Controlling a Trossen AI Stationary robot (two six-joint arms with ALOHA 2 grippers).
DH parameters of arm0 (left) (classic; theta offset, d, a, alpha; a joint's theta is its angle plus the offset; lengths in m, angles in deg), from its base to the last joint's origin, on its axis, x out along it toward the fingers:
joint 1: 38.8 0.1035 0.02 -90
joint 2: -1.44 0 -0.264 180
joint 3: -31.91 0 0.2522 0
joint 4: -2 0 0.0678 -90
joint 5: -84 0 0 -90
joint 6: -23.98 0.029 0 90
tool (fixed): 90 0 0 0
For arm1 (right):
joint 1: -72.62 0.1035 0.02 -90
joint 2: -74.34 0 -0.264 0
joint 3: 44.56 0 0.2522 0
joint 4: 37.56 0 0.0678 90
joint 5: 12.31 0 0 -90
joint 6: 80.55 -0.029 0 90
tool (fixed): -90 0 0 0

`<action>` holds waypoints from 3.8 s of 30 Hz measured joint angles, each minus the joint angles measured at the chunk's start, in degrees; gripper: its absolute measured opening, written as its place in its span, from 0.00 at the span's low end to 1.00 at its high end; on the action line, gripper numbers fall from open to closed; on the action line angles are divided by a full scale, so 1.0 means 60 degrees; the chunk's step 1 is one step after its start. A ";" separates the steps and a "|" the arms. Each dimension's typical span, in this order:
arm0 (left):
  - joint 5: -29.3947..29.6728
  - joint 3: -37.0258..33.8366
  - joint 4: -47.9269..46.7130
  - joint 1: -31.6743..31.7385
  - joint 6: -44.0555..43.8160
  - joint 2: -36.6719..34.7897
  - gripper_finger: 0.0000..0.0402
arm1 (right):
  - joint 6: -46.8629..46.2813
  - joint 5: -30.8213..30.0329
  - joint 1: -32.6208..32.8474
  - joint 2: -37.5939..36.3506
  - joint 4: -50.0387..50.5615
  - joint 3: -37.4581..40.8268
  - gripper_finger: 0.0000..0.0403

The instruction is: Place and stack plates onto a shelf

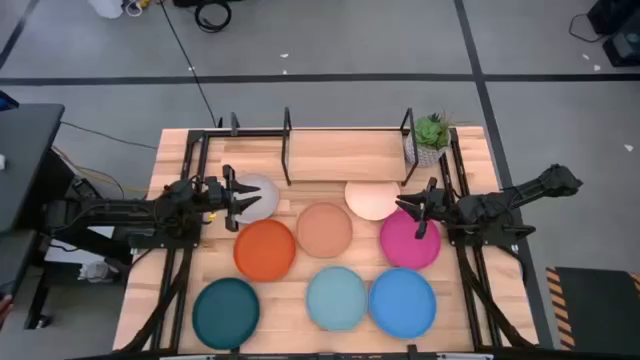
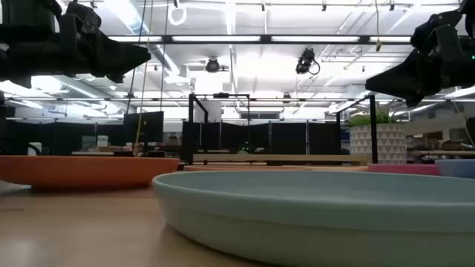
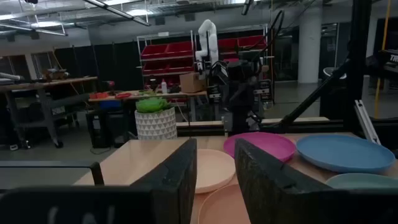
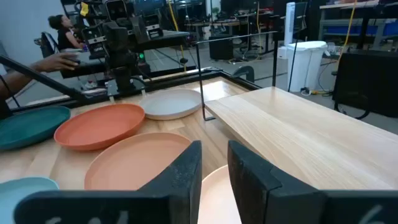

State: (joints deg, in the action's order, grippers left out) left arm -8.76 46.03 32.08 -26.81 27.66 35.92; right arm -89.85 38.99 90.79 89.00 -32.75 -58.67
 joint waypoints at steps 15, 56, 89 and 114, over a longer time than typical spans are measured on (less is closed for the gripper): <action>0.0000 0.0004 -0.0002 -0.0003 0.0000 0.0003 0.29 | 0.0000 0.0000 0.0001 0.0001 0.0000 -0.0002 0.21; 0.0000 0.0000 0.0002 -0.0003 0.0000 0.0003 0.29 | 0.0000 0.0000 0.0002 0.0000 0.0000 -0.0001 0.21; 0.0000 0.0000 0.0523 -0.0002 -0.1768 0.0000 0.29 | 0.0545 0.1926 -0.0137 0.0016 -0.1307 0.0000 0.21; -0.0591 0.0004 0.0509 -0.0565 -0.2917 0.0000 0.29 | -0.0177 0.3660 -0.1415 0.6272 0.1292 -0.3162 0.21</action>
State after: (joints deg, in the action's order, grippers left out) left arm -12.31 46.05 35.14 -30.20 10.16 35.92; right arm -90.92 60.95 82.31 126.63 -25.00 -77.64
